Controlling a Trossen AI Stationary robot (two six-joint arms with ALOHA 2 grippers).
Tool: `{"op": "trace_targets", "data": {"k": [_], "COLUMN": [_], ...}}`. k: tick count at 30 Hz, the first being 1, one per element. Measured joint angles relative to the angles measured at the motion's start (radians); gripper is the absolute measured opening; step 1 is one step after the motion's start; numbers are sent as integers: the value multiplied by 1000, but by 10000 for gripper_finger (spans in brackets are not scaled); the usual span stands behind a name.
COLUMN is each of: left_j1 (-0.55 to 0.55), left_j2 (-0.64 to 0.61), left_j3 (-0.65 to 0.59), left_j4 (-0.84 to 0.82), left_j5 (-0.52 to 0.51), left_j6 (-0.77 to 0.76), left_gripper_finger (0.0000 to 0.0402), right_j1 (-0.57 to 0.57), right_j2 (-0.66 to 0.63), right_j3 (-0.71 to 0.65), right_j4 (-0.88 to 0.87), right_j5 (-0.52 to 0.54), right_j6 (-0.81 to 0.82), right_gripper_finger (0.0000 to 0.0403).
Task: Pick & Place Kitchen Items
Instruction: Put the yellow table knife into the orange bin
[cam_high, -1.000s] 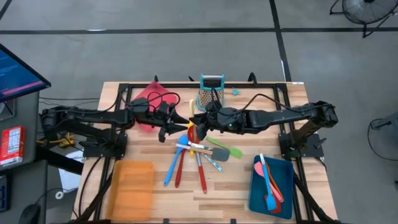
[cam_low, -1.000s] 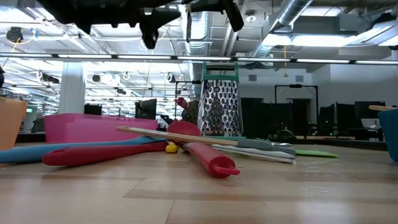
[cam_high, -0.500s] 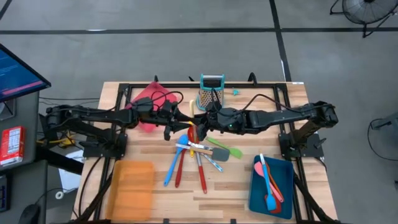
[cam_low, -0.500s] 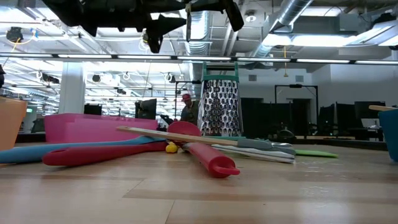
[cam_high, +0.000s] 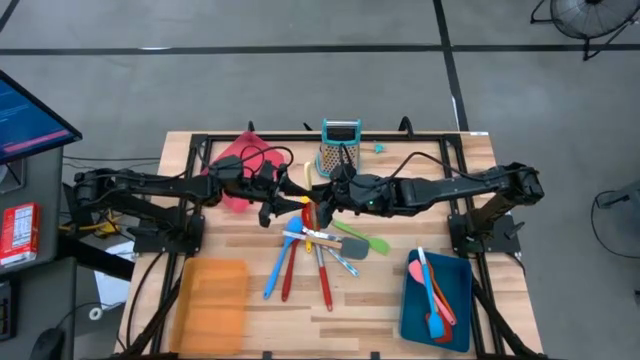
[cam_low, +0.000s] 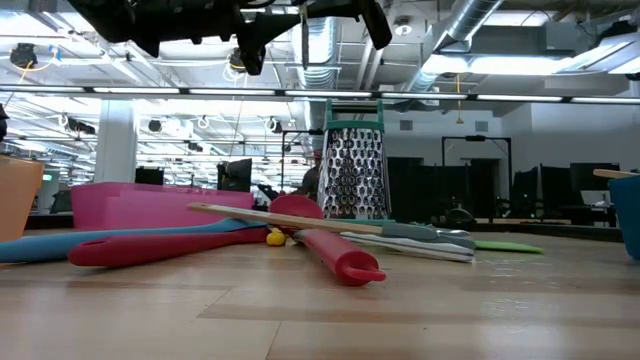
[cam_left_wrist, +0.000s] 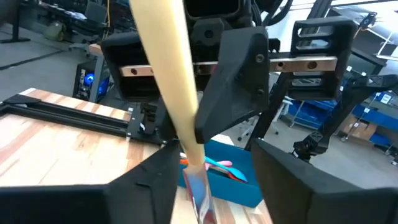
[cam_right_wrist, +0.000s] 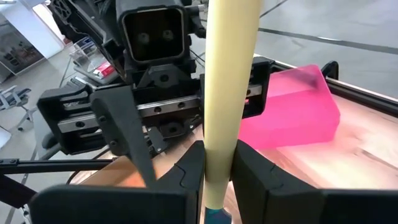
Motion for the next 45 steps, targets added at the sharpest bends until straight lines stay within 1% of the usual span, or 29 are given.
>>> {"op": "trace_targets", "data": {"k": [4,7,10,16,27,30,33,45], "left_j1": [0,0,1,9,8,8,8,8], "left_j2": [0,0,0,12,12,12,12,12], "left_j3": [0,0,0,0,0,0,0,0], "left_j4": [0,-2,-2,-11,2,3,6,8], "left_j5": [-7,-24,-54,-58,-57,-57,-57,-53], "left_j6": [2,2,2,-24,-51,-51,-51,-54], "left_gripper_finger": [229,244,245,233,228,214,189,38], "right_j1": [0,0,0,-6,-22,-26,-27,-27], "right_j2": [0,0,0,0,0,0,0,18], "right_j3": [0,0,0,0,0,0,0,-1], "right_j4": [0,4,14,61,103,101,100,101], "right_j5": [-4,-18,-21,-22,-54,-60,-75,-76], "right_j6": [0,0,0,-36,-60,-61,-60,-56], "right_gripper_finger": [56,56,56,56,56,56,56,56]}}
